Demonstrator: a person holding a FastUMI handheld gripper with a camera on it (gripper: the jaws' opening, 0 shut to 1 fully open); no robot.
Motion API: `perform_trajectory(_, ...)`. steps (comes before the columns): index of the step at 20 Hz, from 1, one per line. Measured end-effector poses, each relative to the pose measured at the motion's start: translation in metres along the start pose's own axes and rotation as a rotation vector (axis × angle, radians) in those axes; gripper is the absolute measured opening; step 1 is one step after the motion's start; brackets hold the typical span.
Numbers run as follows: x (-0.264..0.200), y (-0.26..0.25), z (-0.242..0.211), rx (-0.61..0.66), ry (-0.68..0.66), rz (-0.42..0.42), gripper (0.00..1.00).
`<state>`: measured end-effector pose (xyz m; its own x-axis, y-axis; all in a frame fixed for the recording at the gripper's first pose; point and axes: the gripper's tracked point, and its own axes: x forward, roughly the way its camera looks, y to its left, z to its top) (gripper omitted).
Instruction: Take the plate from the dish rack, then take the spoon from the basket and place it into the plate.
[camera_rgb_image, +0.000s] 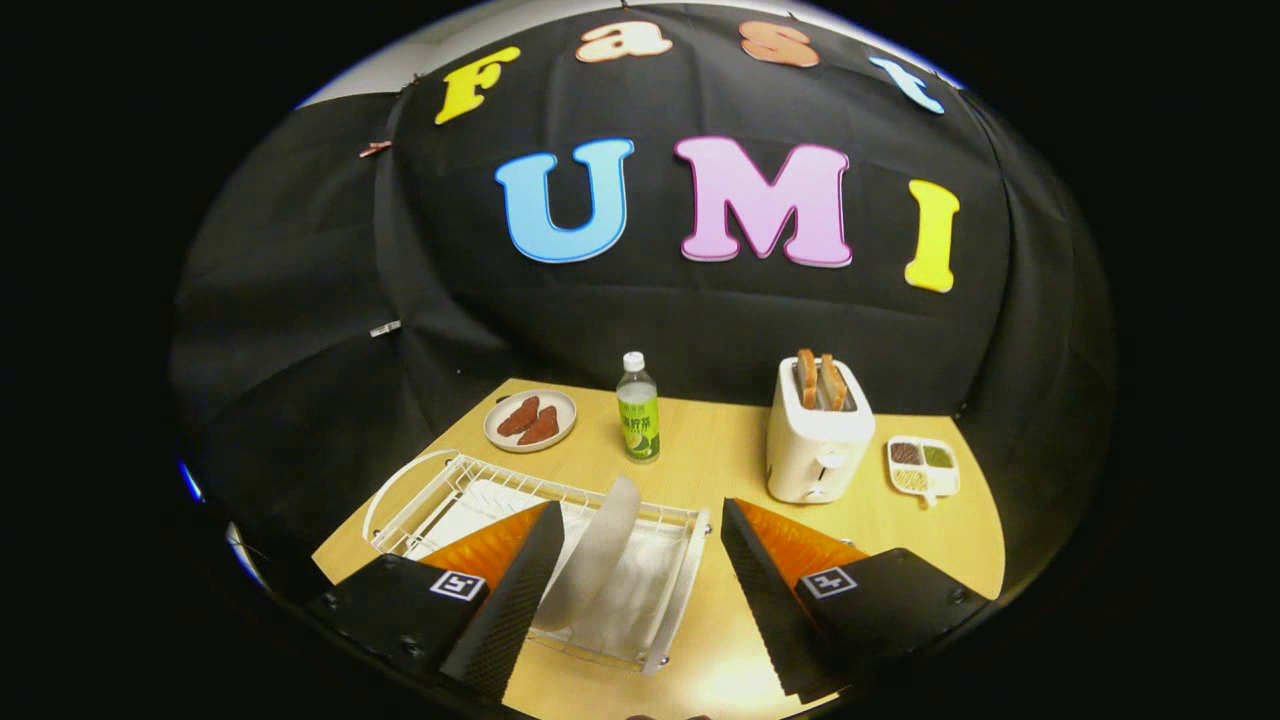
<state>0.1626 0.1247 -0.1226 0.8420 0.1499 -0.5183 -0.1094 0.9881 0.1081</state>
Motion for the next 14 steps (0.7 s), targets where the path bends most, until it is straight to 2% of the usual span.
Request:
perform_trajectory(4, 0.038, 0.007, -0.019, 0.116, 0.138, -0.025, 0.99)
perform_trajectory(7, 0.063, 0.01, -0.034, 0.098, 0.192, -0.042, 0.96)
perform_trajectory(11, 0.085, 0.011, -0.055, 0.088, 0.26, -0.071, 0.8)
perform_trajectory(13, 0.093, 0.016, -0.062, 0.111, 0.293, -0.062, 0.67)
perform_trajectory(14, 0.092, 0.018, -0.066, 0.118, 0.313, -0.064, 0.57)
